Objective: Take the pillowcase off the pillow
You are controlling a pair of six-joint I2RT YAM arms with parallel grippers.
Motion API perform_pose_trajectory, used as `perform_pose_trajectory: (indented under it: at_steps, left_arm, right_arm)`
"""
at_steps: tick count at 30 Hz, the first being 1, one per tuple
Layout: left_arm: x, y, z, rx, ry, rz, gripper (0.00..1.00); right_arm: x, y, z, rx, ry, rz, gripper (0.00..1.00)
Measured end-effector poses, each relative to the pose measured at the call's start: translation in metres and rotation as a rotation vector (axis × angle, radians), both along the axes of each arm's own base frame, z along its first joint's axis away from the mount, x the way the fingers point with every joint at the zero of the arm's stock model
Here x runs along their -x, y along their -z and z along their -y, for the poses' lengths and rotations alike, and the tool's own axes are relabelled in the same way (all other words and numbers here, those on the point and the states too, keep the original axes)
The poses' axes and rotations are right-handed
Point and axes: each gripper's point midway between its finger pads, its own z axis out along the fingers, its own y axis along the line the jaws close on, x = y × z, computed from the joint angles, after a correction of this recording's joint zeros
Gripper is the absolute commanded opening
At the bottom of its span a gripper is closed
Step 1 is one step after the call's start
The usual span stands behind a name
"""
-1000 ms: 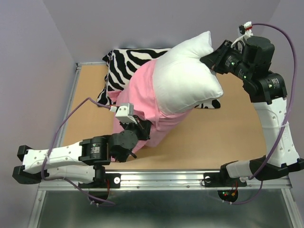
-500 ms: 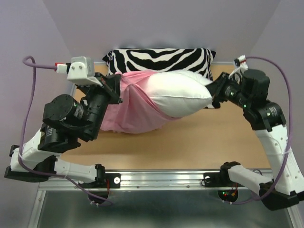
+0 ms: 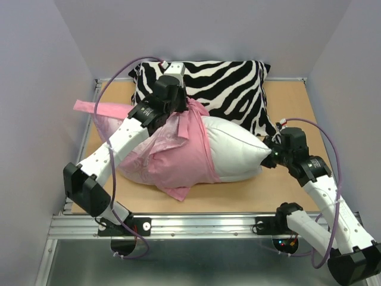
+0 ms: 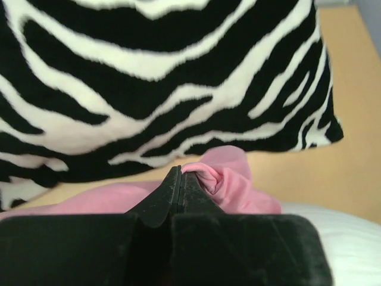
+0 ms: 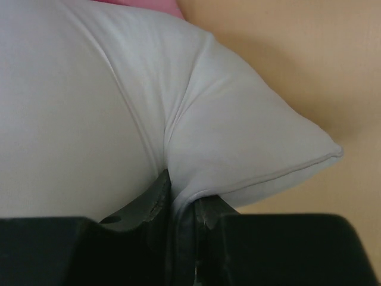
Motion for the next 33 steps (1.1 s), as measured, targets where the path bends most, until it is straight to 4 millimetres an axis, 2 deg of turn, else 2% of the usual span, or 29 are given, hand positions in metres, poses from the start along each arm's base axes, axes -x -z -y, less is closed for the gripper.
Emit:
perform_pose_trajectory:
  at_steps: [1, 2, 3, 5, 7, 9, 11, 14, 15, 16, 18, 19, 20, 21, 22, 25, 27, 30, 33]
  left_arm:
    - [-0.004, 0.017, 0.002, 0.007, 0.008, -0.038, 0.0]
    - [-0.008, 0.034, 0.008, 0.023, 0.025, -0.075, 0.0]
    - [-0.01, 0.042, 0.012, 0.03, 0.035, -0.095, 0.0]
    - [-0.016, 0.049, 0.023, 0.059, 0.062, -0.106, 0.0]
    - [-0.02, 0.049, 0.032, 0.087, 0.083, -0.099, 0.0]
    - [-0.022, 0.044, 0.037, 0.109, 0.096, -0.081, 0.0]
    - [-0.025, 0.037, 0.039, 0.127, 0.102, -0.057, 0.0]
    - [-0.029, 0.033, 0.038, 0.138, 0.1, -0.042, 0.05]
    - [-0.03, 0.033, 0.037, 0.14, 0.098, -0.039, 0.06]
    - [-0.03, 0.032, 0.037, 0.142, 0.099, -0.038, 0.12]
    - [-0.031, 0.032, 0.035, 0.143, 0.096, -0.038, 0.17]
    - [-0.032, 0.032, 0.035, 0.142, 0.096, -0.037, 0.28]
    - [-0.032, 0.032, 0.035, 0.142, 0.096, -0.036, 0.34]
    - [-0.032, 0.031, 0.035, 0.141, 0.098, -0.033, 0.41]
    - [-0.031, 0.03, 0.035, 0.142, 0.1, -0.032, 0.51]
    - [-0.031, 0.026, 0.035, 0.139, 0.107, -0.019, 0.6]
    - [-0.029, 0.019, 0.033, 0.141, 0.108, -0.004, 0.63]
    - [-0.027, -0.002, 0.03, 0.152, 0.11, 0.035, 0.64]
    - [-0.02, -0.037, 0.023, 0.177, 0.104, 0.108, 0.66]
  right_arm:
    - [0.001, 0.009, 0.002, 0.006, 0.012, -0.017, 0.04]
    - [0.001, 0.013, 0.003, 0.009, 0.019, -0.026, 0.23]
    - [-0.001, 0.019, 0.004, 0.013, 0.029, -0.037, 0.35]
    - [-0.007, 0.024, 0.005, 0.026, 0.05, -0.048, 0.62]
    - [-0.018, 0.033, 0.013, 0.074, 0.09, -0.061, 0.81]
    - [-0.028, 0.037, 0.02, 0.118, 0.128, -0.07, 0.86]
    - [-0.042, 0.028, 0.024, 0.149, 0.153, -0.054, 0.88]
    - [-0.075, -0.009, 0.025, 0.162, 0.182, 0.016, 0.92]
    - [-0.093, -0.032, 0.024, 0.151, 0.193, 0.063, 0.93]
    - [-0.106, -0.05, 0.025, 0.139, 0.207, 0.104, 0.93]
    - [-0.127, -0.083, 0.03, 0.113, 0.237, 0.176, 0.93]
    - [-0.135, -0.098, 0.034, 0.098, 0.25, 0.212, 0.93]
    - [-0.14, -0.109, 0.037, 0.088, 0.262, 0.235, 0.93]
    - [-0.143, -0.12, 0.04, 0.08, 0.265, 0.258, 0.94]
    - [-0.144, -0.127, 0.042, 0.076, 0.264, 0.274, 0.94]
    - [-0.145, -0.14, 0.045, 0.072, 0.255, 0.315, 0.94]
    - [-0.14, -0.142, 0.038, 0.06, 0.201, 0.322, 0.94]
    - [-0.126, -0.136, 0.028, 0.044, 0.12, 0.335, 0.94]
    - [-0.101, -0.114, 0.022, 0.038, 0.055, 0.32, 0.94]
